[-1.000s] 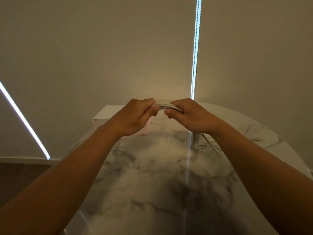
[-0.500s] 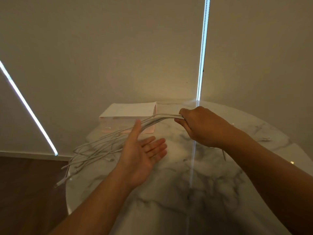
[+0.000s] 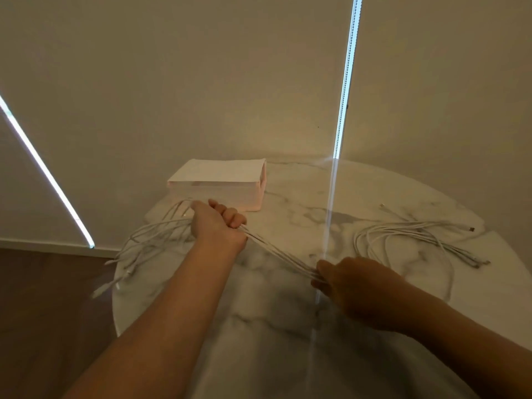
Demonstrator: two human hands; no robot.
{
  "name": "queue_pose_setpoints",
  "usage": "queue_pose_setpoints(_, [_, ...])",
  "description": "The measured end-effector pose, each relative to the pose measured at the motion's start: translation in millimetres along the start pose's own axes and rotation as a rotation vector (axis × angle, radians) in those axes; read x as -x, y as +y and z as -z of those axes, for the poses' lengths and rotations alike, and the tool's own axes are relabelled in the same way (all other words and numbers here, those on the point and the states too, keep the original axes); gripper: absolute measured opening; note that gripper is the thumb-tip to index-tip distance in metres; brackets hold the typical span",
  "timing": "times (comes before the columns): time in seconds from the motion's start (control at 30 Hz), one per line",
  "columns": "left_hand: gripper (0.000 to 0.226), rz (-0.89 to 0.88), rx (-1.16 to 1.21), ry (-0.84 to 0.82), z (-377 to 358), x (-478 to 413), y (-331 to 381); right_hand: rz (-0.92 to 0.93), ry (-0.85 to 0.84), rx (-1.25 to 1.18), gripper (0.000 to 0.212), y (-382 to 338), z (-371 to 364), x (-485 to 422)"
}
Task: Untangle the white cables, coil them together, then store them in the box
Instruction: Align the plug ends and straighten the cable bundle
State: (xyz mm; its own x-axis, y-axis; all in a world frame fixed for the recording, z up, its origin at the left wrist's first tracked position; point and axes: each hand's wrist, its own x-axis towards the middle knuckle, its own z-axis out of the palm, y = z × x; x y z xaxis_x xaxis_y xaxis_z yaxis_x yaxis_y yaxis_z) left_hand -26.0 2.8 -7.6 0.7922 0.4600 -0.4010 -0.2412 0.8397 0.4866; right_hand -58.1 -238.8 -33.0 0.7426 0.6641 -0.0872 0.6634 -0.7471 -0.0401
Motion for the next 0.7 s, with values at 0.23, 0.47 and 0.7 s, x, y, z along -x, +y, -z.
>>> queue_pose_setpoints(0.23, [0.05,-0.004,-0.146,-0.183,-11,48,-26,0.125,-0.059,-0.597,0.061,-32,59,-27])
queue_pose_setpoints(0.47, [0.047,0.13,-0.072,-0.262,11,36,-1,-0.118,-0.151,-1.247,0.03,-73,26,-10])
queue_pose_setpoints(0.7, [0.054,0.034,0.082,-0.077,46,-48,72,0.014,-0.256,-0.706,0.038,-69,26,22])
